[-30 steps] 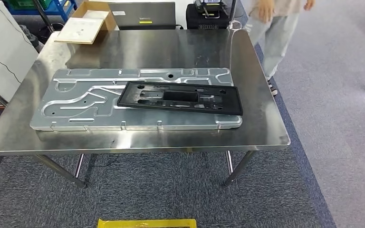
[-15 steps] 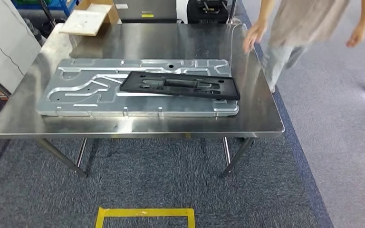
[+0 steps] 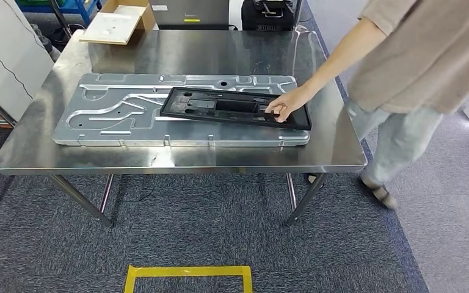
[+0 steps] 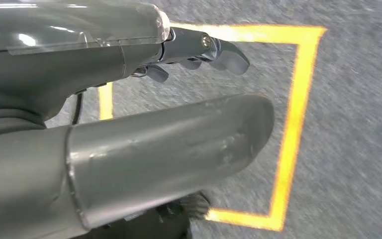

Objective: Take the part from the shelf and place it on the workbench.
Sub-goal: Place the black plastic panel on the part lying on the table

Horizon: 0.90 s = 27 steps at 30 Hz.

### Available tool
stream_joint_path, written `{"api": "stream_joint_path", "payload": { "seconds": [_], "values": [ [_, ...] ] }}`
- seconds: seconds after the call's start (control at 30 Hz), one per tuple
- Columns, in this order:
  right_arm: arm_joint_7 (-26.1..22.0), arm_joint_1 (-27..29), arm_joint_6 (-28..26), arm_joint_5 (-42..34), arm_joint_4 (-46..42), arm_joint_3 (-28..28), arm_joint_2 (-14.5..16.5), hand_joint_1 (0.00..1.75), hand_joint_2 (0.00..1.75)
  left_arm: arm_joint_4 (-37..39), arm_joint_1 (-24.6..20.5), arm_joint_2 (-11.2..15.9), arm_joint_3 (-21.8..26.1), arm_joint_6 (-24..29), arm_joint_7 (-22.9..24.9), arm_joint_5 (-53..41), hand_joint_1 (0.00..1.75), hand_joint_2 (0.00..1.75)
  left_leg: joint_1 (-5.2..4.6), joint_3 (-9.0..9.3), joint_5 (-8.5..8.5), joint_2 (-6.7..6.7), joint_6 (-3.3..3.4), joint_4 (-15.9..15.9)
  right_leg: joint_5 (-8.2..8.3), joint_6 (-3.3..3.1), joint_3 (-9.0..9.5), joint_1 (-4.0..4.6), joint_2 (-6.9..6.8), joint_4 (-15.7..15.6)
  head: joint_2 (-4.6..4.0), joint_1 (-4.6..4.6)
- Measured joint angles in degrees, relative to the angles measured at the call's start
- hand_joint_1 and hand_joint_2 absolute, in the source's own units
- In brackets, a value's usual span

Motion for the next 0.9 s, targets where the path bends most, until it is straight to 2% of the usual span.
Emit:
{"api": "stream_joint_path", "payload": {
  "seconds": [0.03, 0.07, 0.1, 0.23, 0.47, 0.77, 0.87, 0.9],
  "values": [
    [-0.34, 0.0, -0.23, -0.01, 0.0, -0.01, -0.02, 0.0, 0.0, 0.0, 0.02, -0.04, -0.1, -1.44, -0.77, -0.25, 0.0, 0.0, -0.03, -0.06, -0.03, 0.01, 0.04, 0.07, -0.05, 0.73, -0.05, -0.09, 0.0, 0.02, 0.0, 0.0],
    [-0.67, -0.01, -0.42, -0.01, 0.0, -0.01, -0.05, 0.0, 0.0, 0.0, 0.04, -0.06, -0.23, -2.8, -1.42, -0.5, 0.0, 0.0, -0.05, -0.1, -0.05, 0.01, 0.06, 0.12, -0.09, 1.13, -0.1, -0.13, 0.01, 0.06, 0.0, 0.0],
    [-0.89, -0.02, -0.52, -0.01, 0.0, -0.02, -0.1, 0.0, 0.0, 0.0, 0.06, -0.08, -0.39, -4.01, -1.97, -0.7, 0.0, 0.0, -0.05, -0.13, -0.06, 0.01, 0.06, 0.13, -0.1, 1.22, -0.15, -0.13, 0.01, 0.09, 0.0, 0.0],
    [-1.08, -0.06, -0.53, -0.01, 0.0, -0.04, -0.31, 0.0, 0.0, 0.0, 0.18, -0.25, -1.22, -5.73, -3.52, -1.31, 0.0, 0.0, 0.01, -0.18, -0.03, 0.01, 0.04, 0.11, -0.09, 1.22, -0.22, 0.07, 0.01, 0.11, 0.0, 0.0],
    [-0.46, -0.29, -0.28, 0.02, 0.02, -0.02, -0.6, 0.0, 0.0, 0.0, 0.21, -0.46, -1.59, -5.07, -4.35, -1.4, 0.0, 0.0, 0.31, -0.17, 0.35, 0.01, -0.18, -0.17, 0.21, 0.93, -0.15, 0.31, 0.0, -0.17, 0.0, 0.0],
    [-0.26, -0.92, -0.55, 0.08, 0.33, 0.05, -0.64, 0.0, 0.0, 0.0, 0.14, -0.46, -1.3, -1.01, -0.47, -0.35, 0.0, 0.0, 0.35, -0.28, 0.79, 0.04, 0.02, -0.2, 0.7, 0.63, -0.12, 0.26, 0.01, -0.48, 0.0, 0.0],
    [-0.23, -0.97, -0.55, 0.08, 0.61, 0.11, -0.62, 0.0, 0.0, 0.0, 0.14, -0.43, -1.18, -0.55, -0.22, -0.16, 0.0, 1.31, 0.3, -0.35, 0.86, 0.06, 0.05, -0.18, 0.95, 0.83, -0.16, 0.2, 0.02, -0.48, 0.0, 0.0],
    [-0.22, -0.98, -0.55, 0.08, 0.68, 0.13, -0.62, 0.0, 0.44, 0.0, 0.14, -0.41, -1.15, -0.48, -0.22, -0.17, 0.0, 1.31, 0.29, -0.36, 0.87, 0.06, 0.05, -0.18, 0.95, 0.83, -0.17, 0.2, 0.02, -0.48, 0.0, 0.0]
  ]
}}
